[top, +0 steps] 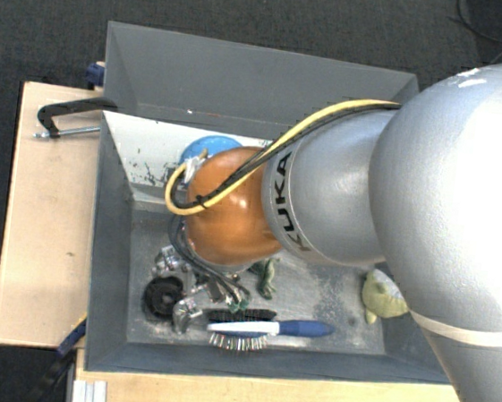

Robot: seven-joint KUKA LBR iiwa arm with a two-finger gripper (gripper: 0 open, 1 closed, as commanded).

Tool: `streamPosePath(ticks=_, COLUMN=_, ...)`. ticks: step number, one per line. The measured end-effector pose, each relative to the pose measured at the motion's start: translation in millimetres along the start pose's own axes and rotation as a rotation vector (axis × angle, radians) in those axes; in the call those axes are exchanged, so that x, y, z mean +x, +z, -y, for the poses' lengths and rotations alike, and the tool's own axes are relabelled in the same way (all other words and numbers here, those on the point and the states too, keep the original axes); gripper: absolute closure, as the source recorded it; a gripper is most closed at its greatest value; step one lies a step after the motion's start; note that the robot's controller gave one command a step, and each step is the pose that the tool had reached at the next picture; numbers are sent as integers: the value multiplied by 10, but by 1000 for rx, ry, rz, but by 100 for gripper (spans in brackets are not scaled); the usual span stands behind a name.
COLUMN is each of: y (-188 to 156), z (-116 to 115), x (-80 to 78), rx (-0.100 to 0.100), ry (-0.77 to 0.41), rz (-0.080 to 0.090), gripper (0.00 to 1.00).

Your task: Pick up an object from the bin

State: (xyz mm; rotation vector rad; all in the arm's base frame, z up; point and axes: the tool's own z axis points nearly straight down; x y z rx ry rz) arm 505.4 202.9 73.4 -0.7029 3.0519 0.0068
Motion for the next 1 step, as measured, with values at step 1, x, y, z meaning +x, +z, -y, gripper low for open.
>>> streamPosePath(ticks=1, y=-1838, z=105, x=-150, rx=3, ry=-302, rz=3, gripper=100)
